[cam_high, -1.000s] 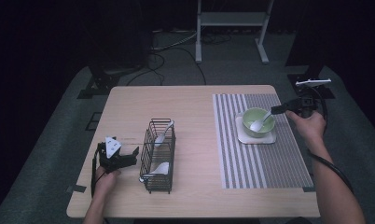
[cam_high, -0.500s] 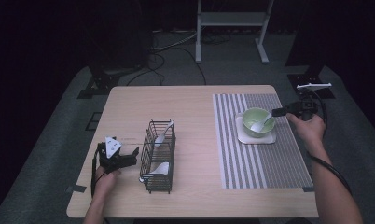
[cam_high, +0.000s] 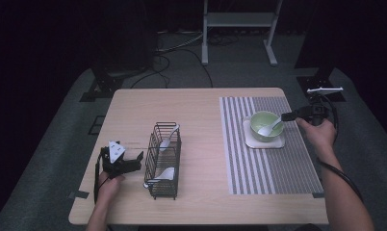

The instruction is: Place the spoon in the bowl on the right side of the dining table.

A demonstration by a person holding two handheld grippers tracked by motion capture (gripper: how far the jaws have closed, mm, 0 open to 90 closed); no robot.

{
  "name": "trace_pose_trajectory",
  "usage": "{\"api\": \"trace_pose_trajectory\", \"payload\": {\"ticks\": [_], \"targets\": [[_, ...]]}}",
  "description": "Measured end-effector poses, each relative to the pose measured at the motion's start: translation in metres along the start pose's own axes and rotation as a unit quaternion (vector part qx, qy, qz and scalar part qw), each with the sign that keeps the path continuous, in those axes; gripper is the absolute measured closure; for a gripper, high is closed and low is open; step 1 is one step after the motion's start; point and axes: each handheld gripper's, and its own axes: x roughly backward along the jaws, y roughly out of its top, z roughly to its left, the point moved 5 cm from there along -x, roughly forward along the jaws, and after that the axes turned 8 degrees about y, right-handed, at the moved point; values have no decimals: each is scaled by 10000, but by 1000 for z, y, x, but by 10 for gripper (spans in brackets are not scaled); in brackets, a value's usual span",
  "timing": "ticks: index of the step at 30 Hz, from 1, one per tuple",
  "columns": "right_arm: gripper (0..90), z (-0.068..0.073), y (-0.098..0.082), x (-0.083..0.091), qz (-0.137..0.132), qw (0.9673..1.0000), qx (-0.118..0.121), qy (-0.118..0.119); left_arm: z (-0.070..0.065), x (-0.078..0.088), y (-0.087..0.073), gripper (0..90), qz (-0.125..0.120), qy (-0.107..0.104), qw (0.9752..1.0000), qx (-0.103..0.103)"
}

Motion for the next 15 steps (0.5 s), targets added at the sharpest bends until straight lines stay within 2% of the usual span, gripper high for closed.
{"api": "trace_pose_trajectory", "payload": {"ticks": [6, 15], "targets": [[774, -4, -2, 1, 9, 9999, -36, -120, 0, 0, 0, 11, 7, 5, 10000, -31], [757, -12, -5, 0, 39, 9996, -80, -279, 0, 0, 0, 11, 0, 5, 10000, -14]]}}
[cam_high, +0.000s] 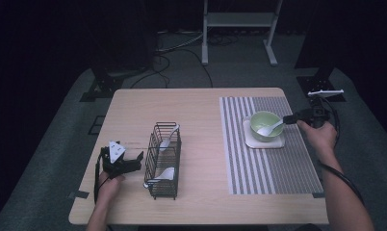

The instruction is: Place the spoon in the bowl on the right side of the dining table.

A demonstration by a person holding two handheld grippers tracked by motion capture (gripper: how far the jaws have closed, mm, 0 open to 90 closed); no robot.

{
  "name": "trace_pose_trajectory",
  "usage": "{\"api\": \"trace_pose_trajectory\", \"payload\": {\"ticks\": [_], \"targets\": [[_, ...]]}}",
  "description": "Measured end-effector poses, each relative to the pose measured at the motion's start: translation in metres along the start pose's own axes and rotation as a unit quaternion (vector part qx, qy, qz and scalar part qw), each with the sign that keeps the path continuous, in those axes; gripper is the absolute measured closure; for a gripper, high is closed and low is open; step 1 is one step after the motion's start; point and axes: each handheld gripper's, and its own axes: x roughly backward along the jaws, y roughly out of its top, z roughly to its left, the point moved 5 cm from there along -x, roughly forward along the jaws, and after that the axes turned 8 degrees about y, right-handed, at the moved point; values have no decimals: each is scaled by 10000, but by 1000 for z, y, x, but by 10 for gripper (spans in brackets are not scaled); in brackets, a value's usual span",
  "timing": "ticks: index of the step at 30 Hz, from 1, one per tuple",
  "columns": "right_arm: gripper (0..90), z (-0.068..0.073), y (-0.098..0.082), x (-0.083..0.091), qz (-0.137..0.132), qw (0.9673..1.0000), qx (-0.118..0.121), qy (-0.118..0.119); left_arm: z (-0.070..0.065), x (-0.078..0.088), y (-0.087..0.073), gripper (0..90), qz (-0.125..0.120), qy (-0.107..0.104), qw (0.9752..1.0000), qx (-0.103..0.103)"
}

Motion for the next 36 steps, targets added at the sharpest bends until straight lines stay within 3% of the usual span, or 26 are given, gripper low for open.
{"api": "trace_pose_trajectory", "payload": {"ticks": [36], "targets": [[635, -24, -13, -3, -15, 9998, -192, -39, 0, 0, 0, 11, 4, 17, 10000, 46]]}}
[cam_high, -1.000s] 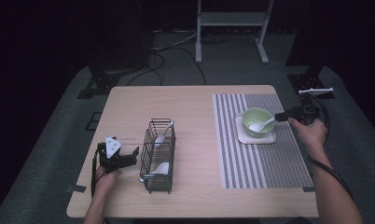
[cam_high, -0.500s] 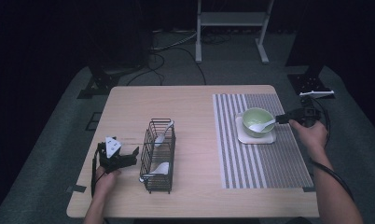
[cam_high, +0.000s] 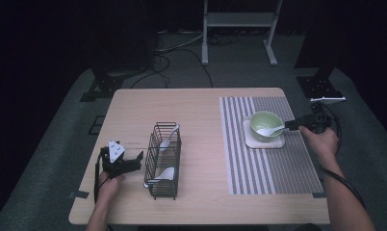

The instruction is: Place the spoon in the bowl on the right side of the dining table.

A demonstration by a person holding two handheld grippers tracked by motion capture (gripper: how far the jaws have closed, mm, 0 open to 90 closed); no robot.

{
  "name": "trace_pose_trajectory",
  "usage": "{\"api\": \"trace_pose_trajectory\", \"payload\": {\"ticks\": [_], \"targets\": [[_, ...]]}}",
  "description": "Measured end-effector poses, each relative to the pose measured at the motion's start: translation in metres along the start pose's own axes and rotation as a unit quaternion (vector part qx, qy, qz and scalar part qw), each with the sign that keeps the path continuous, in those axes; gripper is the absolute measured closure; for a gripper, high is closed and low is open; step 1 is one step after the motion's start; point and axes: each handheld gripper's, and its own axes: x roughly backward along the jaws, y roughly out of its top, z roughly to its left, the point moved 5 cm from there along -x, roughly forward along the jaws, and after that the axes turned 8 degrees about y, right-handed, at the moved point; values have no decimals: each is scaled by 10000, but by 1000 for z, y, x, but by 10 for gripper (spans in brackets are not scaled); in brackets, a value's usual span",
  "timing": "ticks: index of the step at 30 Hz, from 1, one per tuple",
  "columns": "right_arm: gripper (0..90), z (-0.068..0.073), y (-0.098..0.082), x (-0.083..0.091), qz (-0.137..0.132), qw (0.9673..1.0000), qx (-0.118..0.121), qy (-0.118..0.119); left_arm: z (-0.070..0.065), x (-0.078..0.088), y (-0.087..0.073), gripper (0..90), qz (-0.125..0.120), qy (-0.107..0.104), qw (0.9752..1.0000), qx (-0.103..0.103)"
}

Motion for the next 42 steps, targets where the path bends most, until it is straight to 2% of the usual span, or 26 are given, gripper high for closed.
{"api": "trace_pose_trajectory", "payload": {"ticks": [9, 13, 15, 19, 22, 29, 42], "targets": [[598, -4, -7, 2, -67, 10000, -1, 51, -1, 0, 0, 11, -21, 10, 10000, -78], [575, -3, -11, 1, -27, 10000, 62, 36, -1, 1, 0, 11, -12, -6, 10000, -37], [550, -1, -13, 2, -136, 9998, 95, 139, 0, 2, -1, 11, -19, -24, 10000, -12], [511, -2, -18, -2, -155, 9997, 150, 151, 0, 2, -1, 11, -12, -4, 10000, 10], [498, -1, -22, -5, -117, 9996, 180, 194, 0, 2, -1, 11, -3, 3, 10000, -65], [469, 2, -33, -8, -19, 9992, 268, 296, 0, 2, -1, 11, -8, -1, 10000, -29], [424, 10, -53, -18, 232, 9979, 568, 209, 0, 2, -1, 11, -6, -2, 10000, -43]]}}
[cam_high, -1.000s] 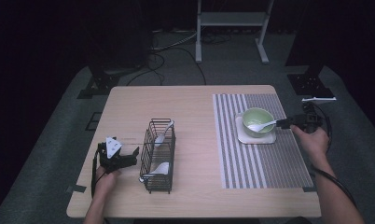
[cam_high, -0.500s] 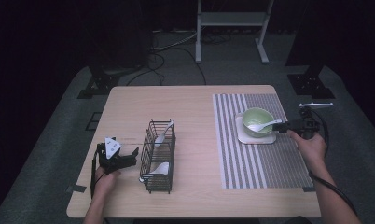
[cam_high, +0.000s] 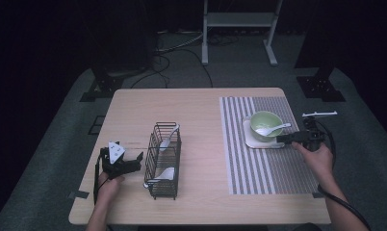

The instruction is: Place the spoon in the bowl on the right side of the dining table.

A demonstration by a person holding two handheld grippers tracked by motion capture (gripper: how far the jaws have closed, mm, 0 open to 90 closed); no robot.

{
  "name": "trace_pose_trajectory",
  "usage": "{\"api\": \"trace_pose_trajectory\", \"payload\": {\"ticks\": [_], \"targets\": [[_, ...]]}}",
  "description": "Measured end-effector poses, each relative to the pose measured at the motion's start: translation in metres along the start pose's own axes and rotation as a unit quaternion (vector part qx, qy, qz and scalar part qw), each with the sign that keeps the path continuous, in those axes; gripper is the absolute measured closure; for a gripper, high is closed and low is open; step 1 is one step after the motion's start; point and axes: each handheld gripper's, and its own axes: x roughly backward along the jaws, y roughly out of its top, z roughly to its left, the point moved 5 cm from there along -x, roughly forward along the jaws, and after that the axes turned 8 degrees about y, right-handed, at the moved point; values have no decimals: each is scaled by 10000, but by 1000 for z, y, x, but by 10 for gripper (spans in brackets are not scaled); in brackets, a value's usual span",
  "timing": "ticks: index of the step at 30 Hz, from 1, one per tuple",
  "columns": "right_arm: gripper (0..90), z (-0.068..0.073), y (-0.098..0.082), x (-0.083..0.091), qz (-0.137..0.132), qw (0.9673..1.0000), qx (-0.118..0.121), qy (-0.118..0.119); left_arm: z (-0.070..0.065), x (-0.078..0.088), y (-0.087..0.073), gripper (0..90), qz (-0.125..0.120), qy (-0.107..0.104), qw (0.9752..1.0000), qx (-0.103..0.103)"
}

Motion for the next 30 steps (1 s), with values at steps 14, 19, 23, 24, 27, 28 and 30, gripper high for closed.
{"api": "trace_pose_trajectory", "payload": {"ticks": [14, 19, 23, 24, 27, 28, 30], "targets": [[410, 10, -11, -5, 130, 9996, 246, -81, 0, 0, 0, 11, -4, 3, 10000, -3], [406, 15, -17, -8, 194, 9992, 343, -72, 0, 0, 0, 11, -3, 3, 10000, -11], [399, 19, -21, -11, 249, 9988, 412, -29, 0, 0, 0, 11, -5, 4, 10000, -3], [399, 21, -21, -12, 258, 9988, 428, -15, 0, 0, 0, 11, -5, 6, 10000, -3], [397, 24, -23, -14, 289, 9985, 472, 5, 0, 0, 0, 11, -4, 3, 10000, -11], [397, 26, -24, -15, 304, 9983, 497, 10, 0, 0, 0, 11, -5, 2, 10000, -11], [397, 28, -25, -17, 335, 9981, 520, 31, 0, 0, 0, 11, -5, 3, 10000, -3]]}}
